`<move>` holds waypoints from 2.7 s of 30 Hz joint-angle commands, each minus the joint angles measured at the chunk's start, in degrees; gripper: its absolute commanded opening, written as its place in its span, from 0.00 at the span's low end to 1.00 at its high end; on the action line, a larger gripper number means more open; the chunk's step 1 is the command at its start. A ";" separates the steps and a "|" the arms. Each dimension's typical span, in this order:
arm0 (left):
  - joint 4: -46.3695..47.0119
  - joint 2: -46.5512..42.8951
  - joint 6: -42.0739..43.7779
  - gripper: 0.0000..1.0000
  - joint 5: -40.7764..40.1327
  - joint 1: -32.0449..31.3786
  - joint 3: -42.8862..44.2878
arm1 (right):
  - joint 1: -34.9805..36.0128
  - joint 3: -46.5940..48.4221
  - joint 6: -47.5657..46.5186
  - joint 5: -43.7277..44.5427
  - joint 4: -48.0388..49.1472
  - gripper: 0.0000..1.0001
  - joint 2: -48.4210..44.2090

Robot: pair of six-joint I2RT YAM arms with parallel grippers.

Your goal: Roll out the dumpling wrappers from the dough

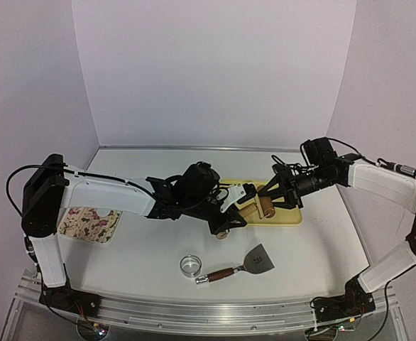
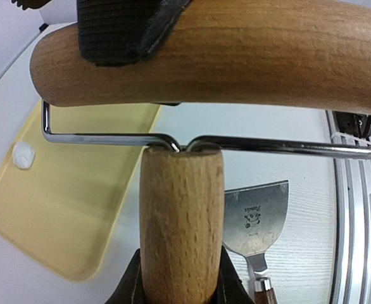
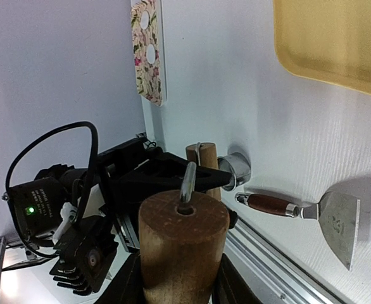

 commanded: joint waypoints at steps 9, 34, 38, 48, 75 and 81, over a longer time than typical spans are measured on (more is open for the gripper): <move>-3.64 0.82 -2.16 0.00 -5.06 -0.20 12.12 | 4.23 0.43 -7.33 1.82 -2.93 0.51 8.12; -4.19 0.31 -9.67 0.49 -12.87 -0.93 10.90 | 6.93 3.28 -1.43 7.70 -0.50 0.00 10.29; -5.43 -2.61 -17.50 0.73 -13.08 -0.93 9.26 | 6.59 7.22 -1.97 18.43 -1.13 0.00 5.80; -18.59 -2.50 -42.53 0.91 -13.39 6.82 12.28 | 6.53 18.93 -9.67 42.58 -17.19 0.00 2.51; -29.75 30.82 -47.58 0.39 -3.27 16.47 39.06 | 6.55 27.31 -14.06 50.00 -24.07 0.00 7.24; -30.89 33.07 -46.94 0.30 -4.44 16.42 41.06 | 6.58 28.18 -14.43 49.48 -24.03 0.00 8.58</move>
